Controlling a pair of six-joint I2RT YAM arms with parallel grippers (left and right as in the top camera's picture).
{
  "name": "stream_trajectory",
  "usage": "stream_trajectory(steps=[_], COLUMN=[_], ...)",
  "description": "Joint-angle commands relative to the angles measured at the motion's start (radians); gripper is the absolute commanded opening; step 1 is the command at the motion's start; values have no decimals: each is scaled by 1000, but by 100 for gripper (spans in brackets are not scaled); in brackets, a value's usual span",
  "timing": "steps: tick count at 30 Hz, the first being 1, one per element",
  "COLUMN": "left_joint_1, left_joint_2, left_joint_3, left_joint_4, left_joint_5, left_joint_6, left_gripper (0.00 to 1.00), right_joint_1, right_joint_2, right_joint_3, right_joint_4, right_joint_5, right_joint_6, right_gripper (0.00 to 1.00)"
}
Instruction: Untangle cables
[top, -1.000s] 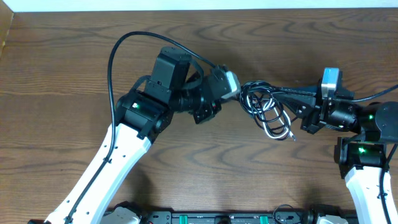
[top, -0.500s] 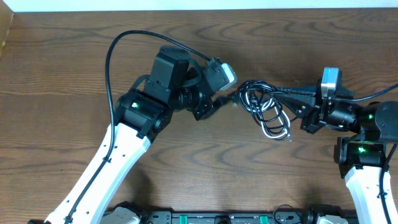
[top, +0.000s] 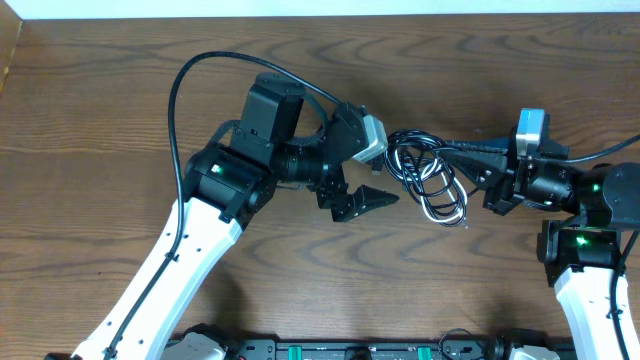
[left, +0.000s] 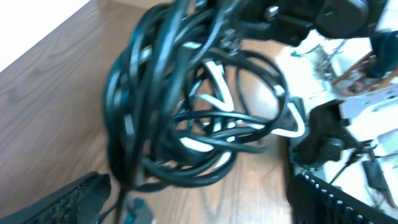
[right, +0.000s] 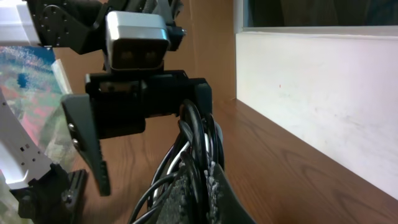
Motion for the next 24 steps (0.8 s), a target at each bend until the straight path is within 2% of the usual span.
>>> stream_trajectory(steps=[1, 6, 12, 14, 18, 19, 20, 24], left_joint_1=[0, 0, 0, 0, 0, 0, 0, 1], left_joint_2=[-3, -3, -3, -3, -3, -3, -3, -3], left_joint_3=[9, 9, 9, 9, 9, 9, 9, 9], left_joint_4=[12, 15, 27, 35, 53, 57, 61, 75], left_joint_5=[123, 140, 139, 139, 135, 135, 135, 135], left_joint_6=[-2, -2, -2, -2, -2, -2, -2, -2], left_gripper=[94, 94, 77, 68, 29, 15, 8, 7], right_joint_1=[-3, -3, -2, 3, 36, 40, 44, 45], right_joint_2=[-8, -8, -8, -8, -8, -8, -8, -8], right_joint_3=[22, 22, 22, 22, 22, 22, 22, 22], right_joint_4=[3, 3, 4, 4, 4, 4, 4, 4], right_joint_5=[9, 8, -15, -18, -16, -16, -16, -13], right_joint_6=[13, 13, 13, 13, 13, 13, 13, 13], right_gripper=[1, 1, 1, 1, 1, 1, 1, 1])
